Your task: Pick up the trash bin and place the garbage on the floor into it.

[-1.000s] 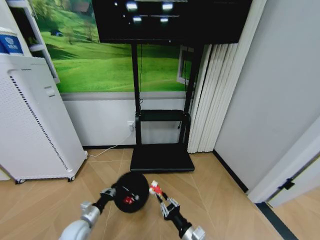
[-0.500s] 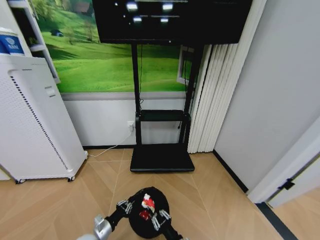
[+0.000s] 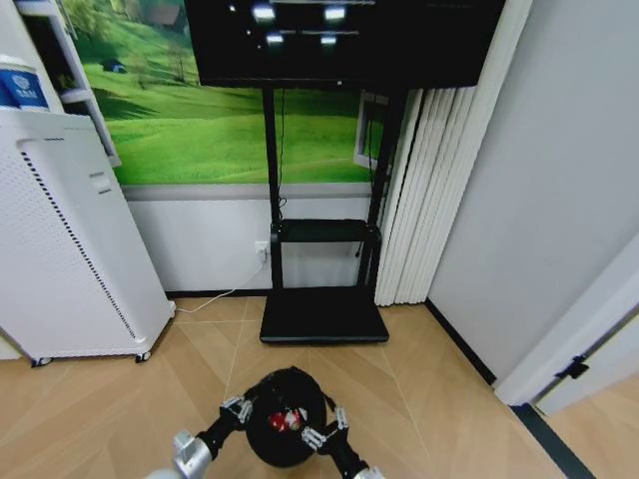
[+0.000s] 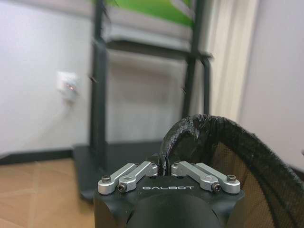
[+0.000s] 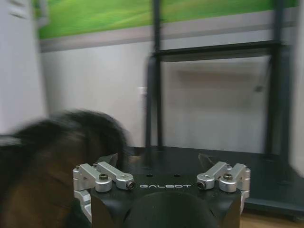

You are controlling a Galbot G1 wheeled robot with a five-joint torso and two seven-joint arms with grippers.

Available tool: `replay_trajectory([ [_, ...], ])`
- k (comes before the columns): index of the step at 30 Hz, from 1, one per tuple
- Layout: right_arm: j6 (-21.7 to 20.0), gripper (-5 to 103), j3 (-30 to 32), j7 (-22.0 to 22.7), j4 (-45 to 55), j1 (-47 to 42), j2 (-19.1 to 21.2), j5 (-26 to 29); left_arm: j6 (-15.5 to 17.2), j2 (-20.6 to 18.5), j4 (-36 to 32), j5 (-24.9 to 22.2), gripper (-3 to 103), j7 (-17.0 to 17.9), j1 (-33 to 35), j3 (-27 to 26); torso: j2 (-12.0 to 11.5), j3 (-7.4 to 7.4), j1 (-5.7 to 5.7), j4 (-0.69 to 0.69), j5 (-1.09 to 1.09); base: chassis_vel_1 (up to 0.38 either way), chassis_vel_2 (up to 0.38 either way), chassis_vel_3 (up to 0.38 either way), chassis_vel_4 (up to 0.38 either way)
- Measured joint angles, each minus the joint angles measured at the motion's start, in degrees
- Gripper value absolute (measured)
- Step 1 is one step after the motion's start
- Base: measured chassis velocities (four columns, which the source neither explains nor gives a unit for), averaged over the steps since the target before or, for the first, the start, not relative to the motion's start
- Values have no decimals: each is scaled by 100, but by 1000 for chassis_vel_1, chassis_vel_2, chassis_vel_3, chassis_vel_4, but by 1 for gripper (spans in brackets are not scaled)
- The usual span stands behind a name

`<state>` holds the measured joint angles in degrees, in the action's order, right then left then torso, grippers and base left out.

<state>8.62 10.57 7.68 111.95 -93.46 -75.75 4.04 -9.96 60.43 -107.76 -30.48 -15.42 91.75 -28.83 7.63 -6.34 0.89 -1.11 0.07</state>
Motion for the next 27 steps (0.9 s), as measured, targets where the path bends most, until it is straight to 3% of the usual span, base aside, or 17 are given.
replay_trajectory([
  [3,-46,98,169,220,9,81,-16,138,-2,67,-263,-119,7,43,228,-306,0,0,0,0,-3,0,0,0,0],
  [5,-254,100,650,707,-46,412,-76,591,13,248,-667,-200,7,306,665,-1053,0,0,0,3,-1,0,0,0,0],
  [7,-322,100,853,833,-106,557,-98,729,62,333,-762,-199,7,435,771,-1288,0,0,0,4,-5,0,0,0,0],
  [9,-415,100,1310,1052,-228,775,-163,1052,357,555,-1010,-401,7,928,911,-1766,0,0,0,8,-3,0,0,0,0],
  [10,-415,100,1310,1052,-228,775,-163,1052,357,555,-1010,-401,7,928,911,-1766,0,0,0,8,-3,0,0,0,0],
  [13,-499,100,1986,1279,-224,815,-228,1583,1172,822,-1413,-1278,7,1600,1087,-2336,0,0,1,-7,-8,0,0,0,0],
  [14,-499,100,1986,1279,-224,815,-228,1583,1172,822,-1413,-1278,7,1600,1087,-2336,0,0,1,-7,-8,0,0,0,0],
  [16,-651,100,2075,1401,-300,998,-205,1753,1563,1167,-1596,-1773,7,1996,1406,-2956,0,0,1,-1,-7,0,0,0,0],
  [17,-651,100,2075,1401,-300,998,-205,1753,1563,1167,-1596,-1773,7,1996,1406,-2956,0,0,1,-1,-7,0,0,0,0],
  [19,-918,100,2048,1618,-375,1167,-188,1956,1711,1526,-1620,-2258,7,2151,1711,-3636,0,0,0,6,-7,0,0,0,0],
  [20,-918,100,2048,1618,-375,1167,-188,1956,1711,1526,-1620,-2258,7,2151,1711,-3636,0,0,0,6,-7,0,0,0,0],
  [22,-1148,100,1924,1792,-489,1308,-155,2107,1734,1794,-1447,-2900,7,2006,2135,-4356,0,0,1,7,-4,0,0,0,0],
  [27,-1215,100,1781,1840,-636,1405,-137,2133,1534,1871,-931,-3241,7,1731,2449,-4817,0,0,1,1,-6,0,0,0,0],
])
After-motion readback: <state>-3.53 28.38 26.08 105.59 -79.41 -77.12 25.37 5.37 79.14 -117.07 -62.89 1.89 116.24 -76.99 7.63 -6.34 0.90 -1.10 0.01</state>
